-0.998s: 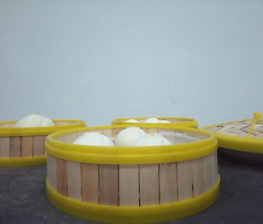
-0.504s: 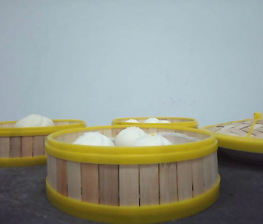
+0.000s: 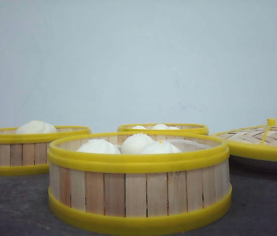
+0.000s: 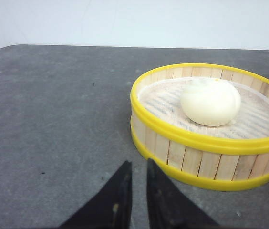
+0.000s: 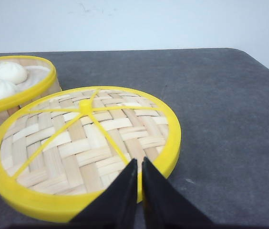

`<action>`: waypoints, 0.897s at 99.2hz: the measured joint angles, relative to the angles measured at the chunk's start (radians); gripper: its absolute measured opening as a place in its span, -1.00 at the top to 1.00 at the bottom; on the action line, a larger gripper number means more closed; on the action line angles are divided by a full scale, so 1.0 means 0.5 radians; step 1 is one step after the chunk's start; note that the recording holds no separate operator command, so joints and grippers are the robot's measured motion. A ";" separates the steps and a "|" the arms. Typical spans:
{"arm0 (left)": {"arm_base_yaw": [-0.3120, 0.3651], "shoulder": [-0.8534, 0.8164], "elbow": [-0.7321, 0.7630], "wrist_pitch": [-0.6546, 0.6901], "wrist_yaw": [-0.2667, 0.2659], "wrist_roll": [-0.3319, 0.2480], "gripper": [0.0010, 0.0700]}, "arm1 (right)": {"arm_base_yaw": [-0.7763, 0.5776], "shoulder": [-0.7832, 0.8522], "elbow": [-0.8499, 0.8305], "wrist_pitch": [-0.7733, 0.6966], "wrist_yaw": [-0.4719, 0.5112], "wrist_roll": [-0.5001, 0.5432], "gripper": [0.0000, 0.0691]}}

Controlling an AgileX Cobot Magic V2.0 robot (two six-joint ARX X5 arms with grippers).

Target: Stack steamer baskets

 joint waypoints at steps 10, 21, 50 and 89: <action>0.000 0.000 0.000 0.000 0.000 -0.002 0.94 | 0.000 0.000 0.000 0.002 -0.002 0.002 0.96; 0.000 0.000 0.000 0.000 0.000 -0.101 0.94 | 0.000 0.000 0.000 0.005 -0.005 0.039 0.96; 0.000 0.000 0.000 0.000 0.001 -0.406 0.94 | 0.000 0.000 -0.001 -0.023 -0.170 0.375 0.96; 0.000 0.034 0.099 -0.079 0.003 -0.544 0.96 | 0.000 0.028 0.093 -0.070 -0.163 0.631 0.97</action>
